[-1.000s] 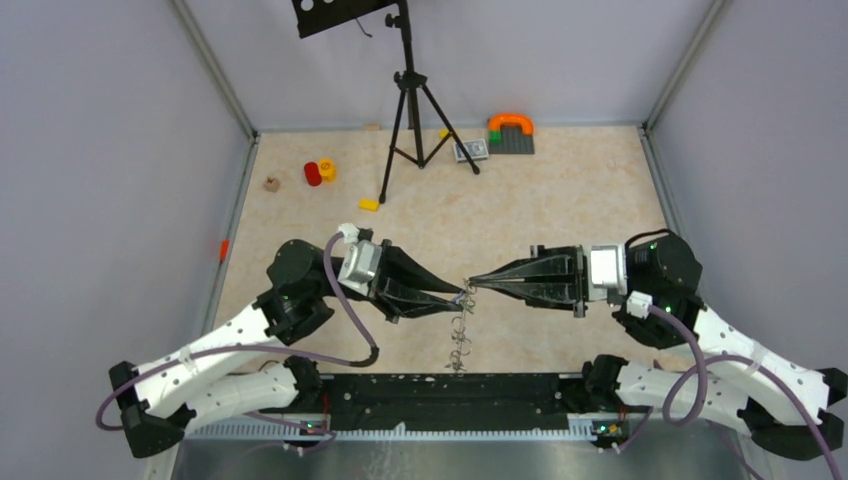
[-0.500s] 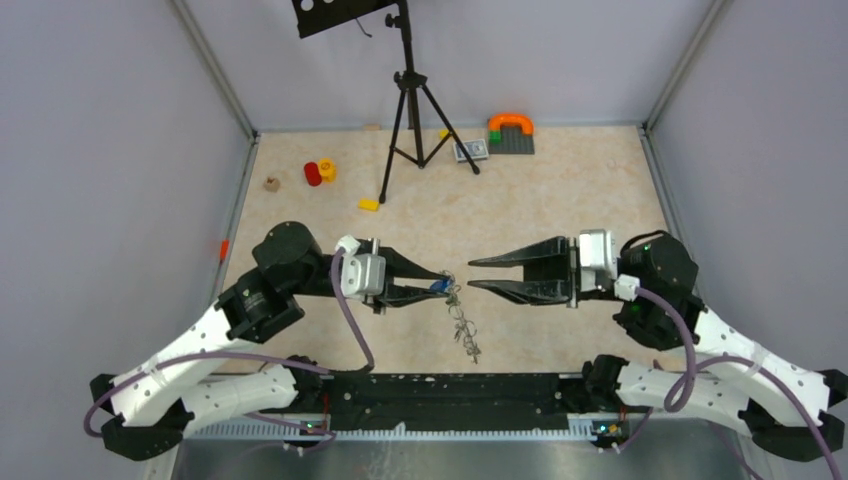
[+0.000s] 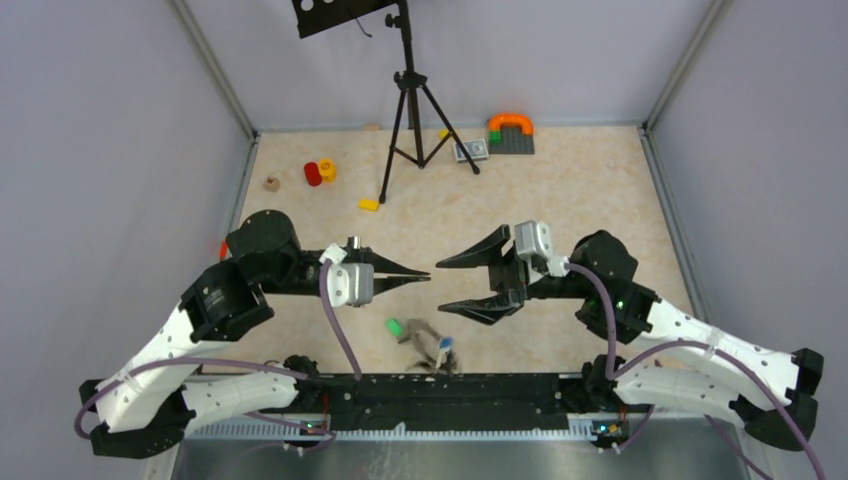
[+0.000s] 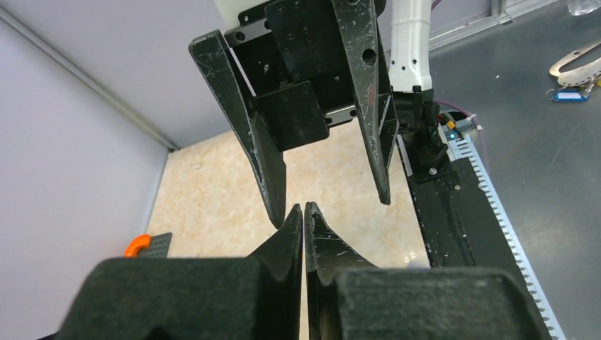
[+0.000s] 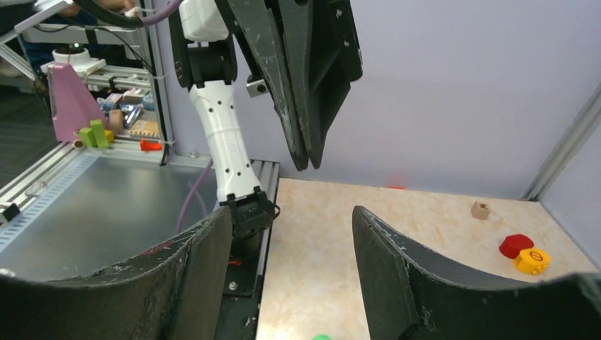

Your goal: Remove the keys from the keyring

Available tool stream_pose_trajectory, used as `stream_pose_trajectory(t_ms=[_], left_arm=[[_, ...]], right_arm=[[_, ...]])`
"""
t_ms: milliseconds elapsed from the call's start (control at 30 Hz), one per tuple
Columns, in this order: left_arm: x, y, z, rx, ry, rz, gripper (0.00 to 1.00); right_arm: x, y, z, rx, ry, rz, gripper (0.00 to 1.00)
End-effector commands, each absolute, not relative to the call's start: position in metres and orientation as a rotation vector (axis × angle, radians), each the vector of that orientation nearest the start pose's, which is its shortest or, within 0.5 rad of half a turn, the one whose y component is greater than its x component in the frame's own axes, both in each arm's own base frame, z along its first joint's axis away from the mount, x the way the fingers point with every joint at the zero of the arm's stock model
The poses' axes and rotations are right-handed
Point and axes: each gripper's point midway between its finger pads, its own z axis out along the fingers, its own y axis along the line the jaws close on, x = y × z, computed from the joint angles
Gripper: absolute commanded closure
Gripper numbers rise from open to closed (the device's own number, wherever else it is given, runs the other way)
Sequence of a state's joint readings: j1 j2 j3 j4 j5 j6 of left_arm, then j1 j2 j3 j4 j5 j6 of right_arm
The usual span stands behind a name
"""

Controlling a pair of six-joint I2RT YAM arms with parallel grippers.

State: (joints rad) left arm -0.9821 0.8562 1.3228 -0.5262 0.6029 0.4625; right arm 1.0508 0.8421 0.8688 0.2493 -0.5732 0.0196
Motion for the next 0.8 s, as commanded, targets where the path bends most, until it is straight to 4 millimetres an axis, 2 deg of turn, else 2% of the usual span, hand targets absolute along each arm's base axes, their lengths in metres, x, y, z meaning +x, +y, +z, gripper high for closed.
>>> stream_pose_trajectory(t_ms=[0, 67, 133, 233, 300, 367, 433, 467, 567, 700, 767], left_arm=[[0.079, -0.263, 0.435, 1.444, 0.892, -0.835, 1.0], [0.081, -0.263, 0.433, 1.443, 0.903, -0.829, 1.0], [0.083, -0.263, 0.427, 1.446, 0.935, -0.827, 1.0], [0.09, -0.262, 0.408, 1.434, 1.01, -0.811, 1.0], [0.101, -0.26, 0.397, 1.362, 1.081, -0.792, 0.98], [0.121, -0.26, 0.383, 1.225, 1.204, -0.77, 0.78], [0.141, -0.256, 0.366, 1.06, 1.341, -0.753, 0.44], [0.149, -0.256, 0.353, 0.999, 1.404, -0.748, 0.31], [0.16, -0.261, 0.31, 0.886, 1.578, -0.773, 0.08], [0.171, -0.269, 0.241, 0.714, 1.871, -0.791, 0.01], [0.169, -0.268, 0.209, 0.659, 2.017, -0.778, 0.01]], right_arm=[[0.071, 0.32, 0.42, -1.047, 0.846, 1.314, 0.37], [0.076, 0.321, 0.417, -1.023, 0.876, 1.305, 0.36], [0.091, 0.319, 0.406, -0.963, 0.97, 1.257, 0.36], [0.122, 0.31, 0.383, -0.833, 1.187, 1.154, 0.37], [0.146, 0.299, 0.36, -0.709, 1.378, 1.057, 0.39], [0.165, 0.286, 0.338, -0.585, 1.53, 0.968, 0.39], [0.182, 0.269, 0.312, -0.433, 1.683, 0.87, 0.39], [0.189, 0.259, 0.298, -0.344, 1.76, 0.819, 0.39], [0.197, 0.236, 0.252, -0.137, 1.957, 0.687, 0.39], [0.188, 0.23, 0.187, -0.026, 2.19, 0.589, 0.39], [0.179, 0.234, 0.163, 0.0, 2.29, 0.582, 0.39]])
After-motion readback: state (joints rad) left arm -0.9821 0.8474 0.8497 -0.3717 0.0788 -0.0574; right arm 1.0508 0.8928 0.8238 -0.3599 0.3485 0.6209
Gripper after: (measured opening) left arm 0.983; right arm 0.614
